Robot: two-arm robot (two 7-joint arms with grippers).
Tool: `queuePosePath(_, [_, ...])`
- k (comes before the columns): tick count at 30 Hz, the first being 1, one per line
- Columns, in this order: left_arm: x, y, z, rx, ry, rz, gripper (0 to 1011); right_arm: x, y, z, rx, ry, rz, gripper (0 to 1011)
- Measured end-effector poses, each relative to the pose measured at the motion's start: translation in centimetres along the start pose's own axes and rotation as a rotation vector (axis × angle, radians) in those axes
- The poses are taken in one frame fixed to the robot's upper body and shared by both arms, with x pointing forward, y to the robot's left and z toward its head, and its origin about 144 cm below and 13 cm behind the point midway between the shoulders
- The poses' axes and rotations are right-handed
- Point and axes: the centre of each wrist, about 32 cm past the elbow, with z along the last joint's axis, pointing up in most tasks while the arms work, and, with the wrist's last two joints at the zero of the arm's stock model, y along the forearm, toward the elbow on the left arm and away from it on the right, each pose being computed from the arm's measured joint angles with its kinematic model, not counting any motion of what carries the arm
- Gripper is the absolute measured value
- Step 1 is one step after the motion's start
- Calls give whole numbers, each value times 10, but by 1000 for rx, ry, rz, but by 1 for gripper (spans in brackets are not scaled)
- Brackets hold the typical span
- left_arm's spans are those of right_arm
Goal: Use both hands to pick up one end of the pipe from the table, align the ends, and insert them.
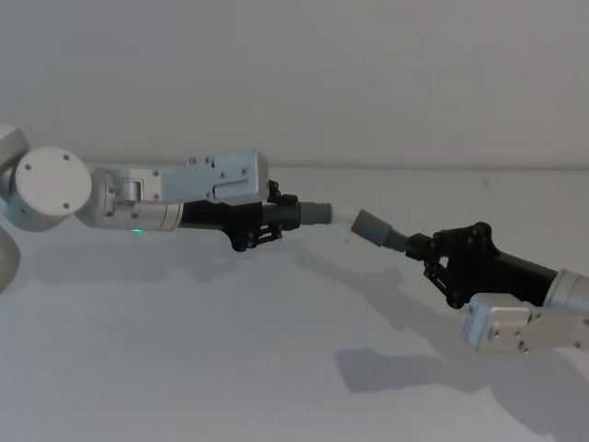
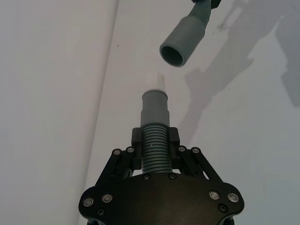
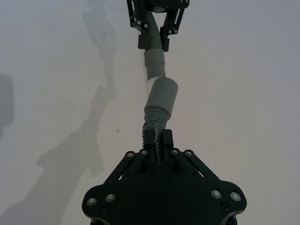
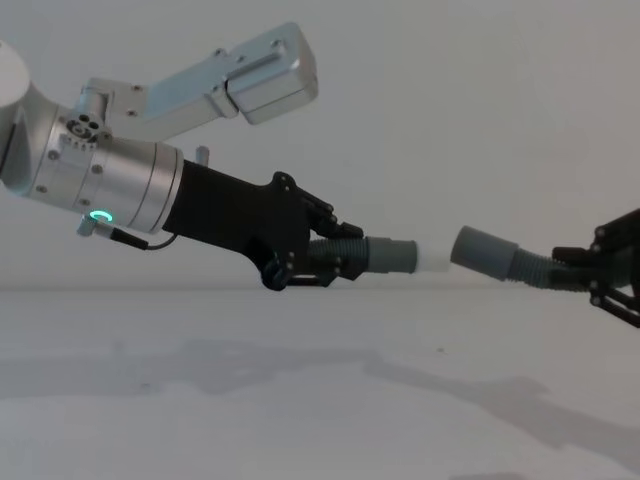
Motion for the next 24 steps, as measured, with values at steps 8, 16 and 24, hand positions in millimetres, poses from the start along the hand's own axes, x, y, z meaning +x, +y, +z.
queuePosePath(8, [1,0,0,0,-5,-3,305,4,10,-4,8,-34,10,83])
queuePosePath(16, [1,1,0,0,-9,-5,305,9,18,-9,-2,-49,16,83])
queuePosePath(24, [1,1,0,1,-10,-6,305,14,22,-13,-14,-65,30,84])
